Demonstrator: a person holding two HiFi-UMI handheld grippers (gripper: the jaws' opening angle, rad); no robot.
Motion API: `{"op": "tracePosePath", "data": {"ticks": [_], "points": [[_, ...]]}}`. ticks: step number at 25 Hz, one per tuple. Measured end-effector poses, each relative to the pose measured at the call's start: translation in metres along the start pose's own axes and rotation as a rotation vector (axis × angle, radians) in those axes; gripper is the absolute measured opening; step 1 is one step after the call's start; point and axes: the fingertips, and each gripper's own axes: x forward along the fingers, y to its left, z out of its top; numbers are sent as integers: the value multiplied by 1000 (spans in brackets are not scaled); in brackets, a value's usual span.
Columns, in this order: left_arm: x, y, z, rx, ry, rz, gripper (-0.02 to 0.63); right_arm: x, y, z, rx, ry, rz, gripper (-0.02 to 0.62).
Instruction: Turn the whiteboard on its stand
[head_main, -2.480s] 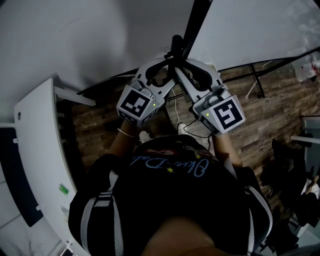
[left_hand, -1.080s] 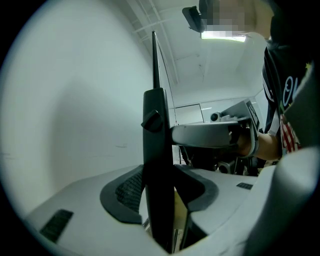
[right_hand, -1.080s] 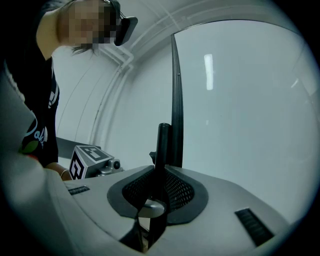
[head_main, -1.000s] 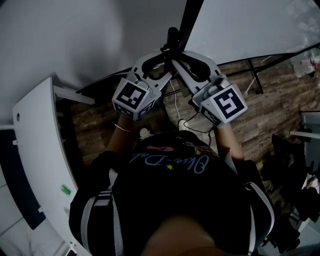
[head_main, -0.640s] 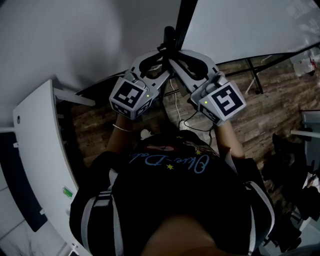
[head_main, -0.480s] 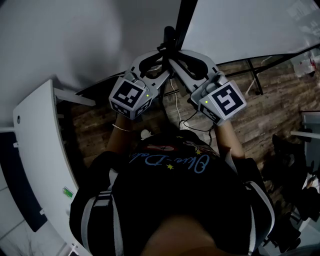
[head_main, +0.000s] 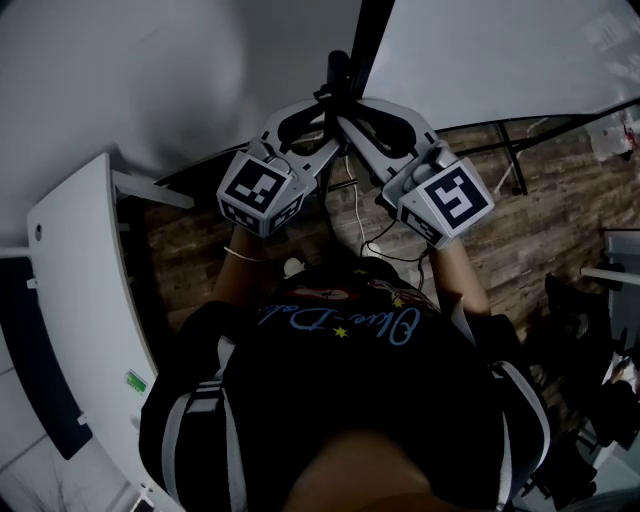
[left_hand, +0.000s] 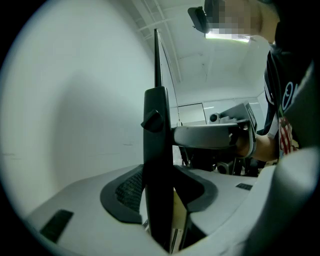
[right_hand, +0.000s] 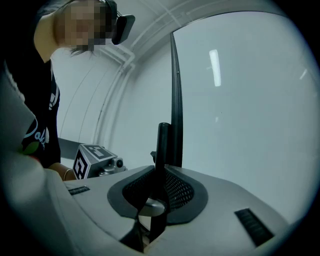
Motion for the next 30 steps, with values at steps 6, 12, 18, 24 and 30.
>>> {"op": "tracePosePath", "data": {"ticks": [6,12,18,24,30], "points": [[-7,6,-1,1,6,17,173,8,5,0,-12,8,10,60],[-11,8,1,-2,9,31,173,11,9,1,-12,8,20,60],[-11,8,2,1,10,35,173,11,10,3,-19,8,20,60],[-13,8,4,3,6,32,173,11,10,5,-14,1,20,60],[-13,7,6,4,9,41,172,10,11,7,-12,-7,25,60]]}}
